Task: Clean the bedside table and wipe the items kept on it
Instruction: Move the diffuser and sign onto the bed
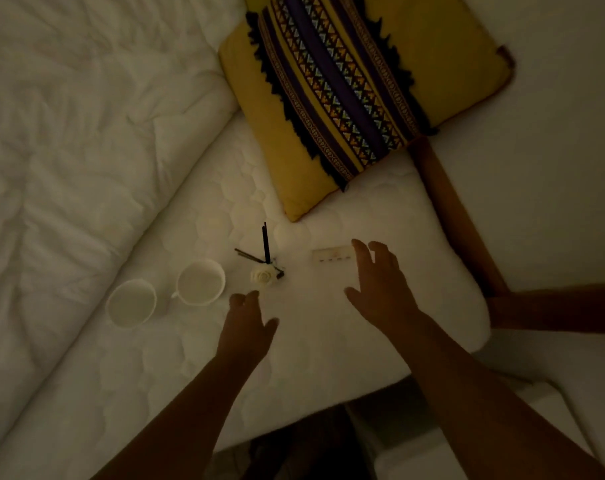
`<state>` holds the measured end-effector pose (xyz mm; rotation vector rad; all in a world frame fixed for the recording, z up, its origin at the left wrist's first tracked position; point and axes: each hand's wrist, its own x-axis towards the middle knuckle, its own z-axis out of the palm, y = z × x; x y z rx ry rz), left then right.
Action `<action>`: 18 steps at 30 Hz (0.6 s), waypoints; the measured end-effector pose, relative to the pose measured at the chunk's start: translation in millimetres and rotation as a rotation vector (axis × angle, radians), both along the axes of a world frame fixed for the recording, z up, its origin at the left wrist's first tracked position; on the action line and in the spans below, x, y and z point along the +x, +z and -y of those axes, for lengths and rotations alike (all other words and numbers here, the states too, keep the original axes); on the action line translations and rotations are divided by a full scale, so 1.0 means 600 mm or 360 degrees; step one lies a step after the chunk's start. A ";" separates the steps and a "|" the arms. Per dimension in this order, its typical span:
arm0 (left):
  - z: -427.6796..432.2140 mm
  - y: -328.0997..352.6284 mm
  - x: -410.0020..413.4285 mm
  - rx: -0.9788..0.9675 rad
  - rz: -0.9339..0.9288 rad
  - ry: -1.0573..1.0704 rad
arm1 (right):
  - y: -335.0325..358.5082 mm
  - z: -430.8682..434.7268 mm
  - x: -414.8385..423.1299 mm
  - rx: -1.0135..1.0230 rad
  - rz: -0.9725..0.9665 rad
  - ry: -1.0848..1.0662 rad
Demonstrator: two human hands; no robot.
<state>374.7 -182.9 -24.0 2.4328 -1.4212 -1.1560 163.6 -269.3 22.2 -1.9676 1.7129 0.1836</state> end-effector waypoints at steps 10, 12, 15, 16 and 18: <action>-0.080 0.253 -0.069 0.0043 0.0000 -0.0503 | 0.209 -0.203 -0.087 0.0551 0.0338 -0.0260; -0.107 0.300 -0.093 0.0020 0.0019 -0.0659 | 0.254 -0.249 -0.108 0.0500 0.0395 -0.0309; -0.140 0.356 -0.130 -0.0076 0.0063 -0.0829 | 0.303 -0.309 -0.135 0.0375 0.0442 -0.0379; -0.152 0.376 -0.143 -0.0103 0.0064 -0.0879 | 0.319 -0.327 -0.144 0.0315 0.0451 -0.0396; -0.176 0.410 -0.168 -0.0148 0.0063 -0.0950 | 0.345 -0.364 -0.160 0.0210 0.0473 -0.0456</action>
